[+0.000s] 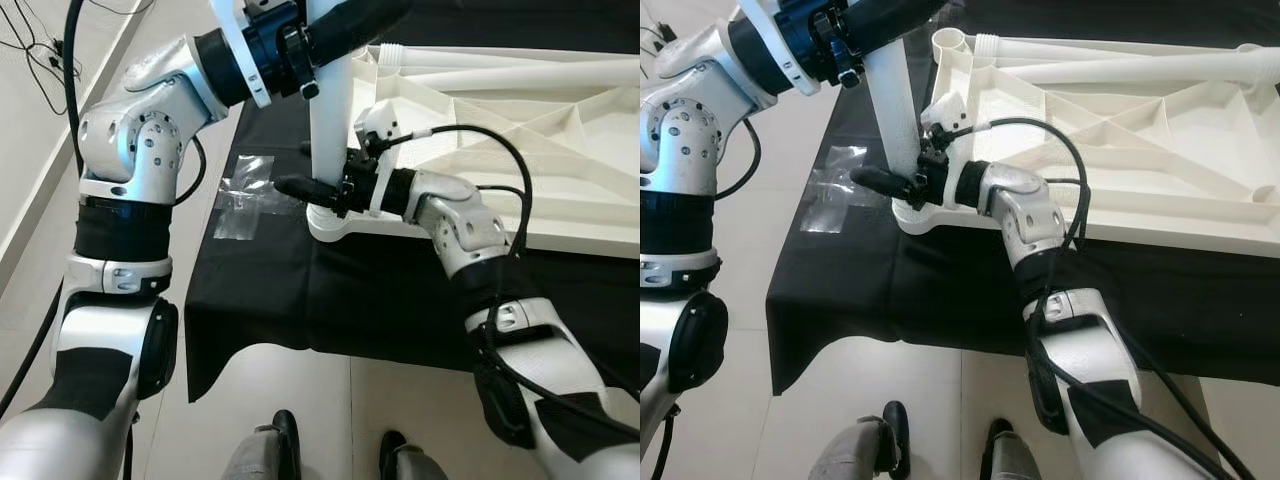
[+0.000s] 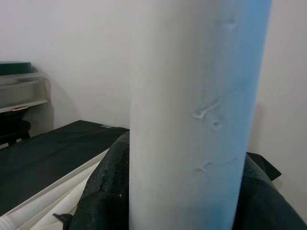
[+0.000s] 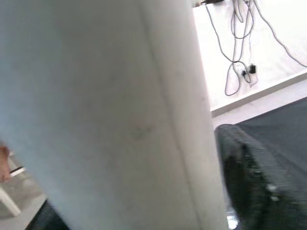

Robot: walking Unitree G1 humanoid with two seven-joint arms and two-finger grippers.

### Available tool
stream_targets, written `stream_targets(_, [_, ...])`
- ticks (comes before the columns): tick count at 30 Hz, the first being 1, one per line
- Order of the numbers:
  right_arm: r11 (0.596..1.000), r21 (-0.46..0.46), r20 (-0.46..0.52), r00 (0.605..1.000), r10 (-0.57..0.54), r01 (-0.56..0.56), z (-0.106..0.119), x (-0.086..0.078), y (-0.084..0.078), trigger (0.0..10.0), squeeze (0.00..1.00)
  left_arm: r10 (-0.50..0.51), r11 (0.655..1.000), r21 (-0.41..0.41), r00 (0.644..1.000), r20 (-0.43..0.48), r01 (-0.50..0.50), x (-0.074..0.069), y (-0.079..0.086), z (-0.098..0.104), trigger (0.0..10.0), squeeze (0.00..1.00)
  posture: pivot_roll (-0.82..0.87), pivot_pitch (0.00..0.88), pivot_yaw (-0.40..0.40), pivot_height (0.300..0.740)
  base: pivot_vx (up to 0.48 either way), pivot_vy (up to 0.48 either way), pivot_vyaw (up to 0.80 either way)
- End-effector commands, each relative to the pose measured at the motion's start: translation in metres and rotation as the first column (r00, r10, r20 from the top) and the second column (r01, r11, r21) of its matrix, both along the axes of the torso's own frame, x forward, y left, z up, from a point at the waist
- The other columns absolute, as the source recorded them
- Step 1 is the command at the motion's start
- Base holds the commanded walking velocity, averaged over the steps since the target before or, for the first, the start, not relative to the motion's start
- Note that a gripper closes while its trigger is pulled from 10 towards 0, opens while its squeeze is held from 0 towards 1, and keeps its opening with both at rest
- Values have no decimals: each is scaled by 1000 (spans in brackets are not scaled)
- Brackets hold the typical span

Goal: Building children table

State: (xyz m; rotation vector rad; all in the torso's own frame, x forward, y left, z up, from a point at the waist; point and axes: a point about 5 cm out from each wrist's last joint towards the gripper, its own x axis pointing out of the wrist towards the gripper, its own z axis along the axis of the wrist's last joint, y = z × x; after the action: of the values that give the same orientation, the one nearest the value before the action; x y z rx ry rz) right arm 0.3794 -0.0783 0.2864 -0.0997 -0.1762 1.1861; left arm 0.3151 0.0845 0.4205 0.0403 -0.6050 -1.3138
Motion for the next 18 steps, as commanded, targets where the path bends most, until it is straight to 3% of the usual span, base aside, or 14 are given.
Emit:
stream_targets(1, [998, -3, 27, 997, 67, -67, 5, -4, 17, 0, 0, -106, 992, 66, 994, -42, 108, -4, -20, -17, 0, 0, 101, 314, 54, 740, 0, 0, 0])
stream_targets(10, [995, -38, 34, 995, 98, -97, 7, -1, 15, 0, 0, -103, 993, 59, 994, -37, 105, -4, -20, -17, 0, 0, 97, 313, 50, 740, 0, 0, 0])
stream_targets(12, [995, -63, 49, 996, 78, -75, 4, 1, 15, 0, 0, -100, 993, 57, 994, -36, 102, -4, -20, -18, 0, 51, 98, 313, 52, 740, 0, 0, 0])
stream_targets(13, [996, -82, 64, 997, 50, -44, 1, 2, 14, 0, 0, -100, 993, 49, 994, -54, 103, -2, -19, -18, 0, 1000, 100, 314, 53, 740, 0, 0, 0])
stream_targets(14, [994, -110, 87, 996, 6, 4, -2, 4, 13, 0, 0, -71, 996, 43, 996, -60, 74, 0, -19, -18, 9529, 1000, 99, 315, 53, 740, 0, 0, 0])
stream_targets(18, [985, -142, 108, 991, -84, 99, -7, 7, 12, 0, 0, -29, 998, 45, 998, -57, 31, 3, -17, -17, 10000, 1000, 91, 319, 46, 740, 0, 0, 0])
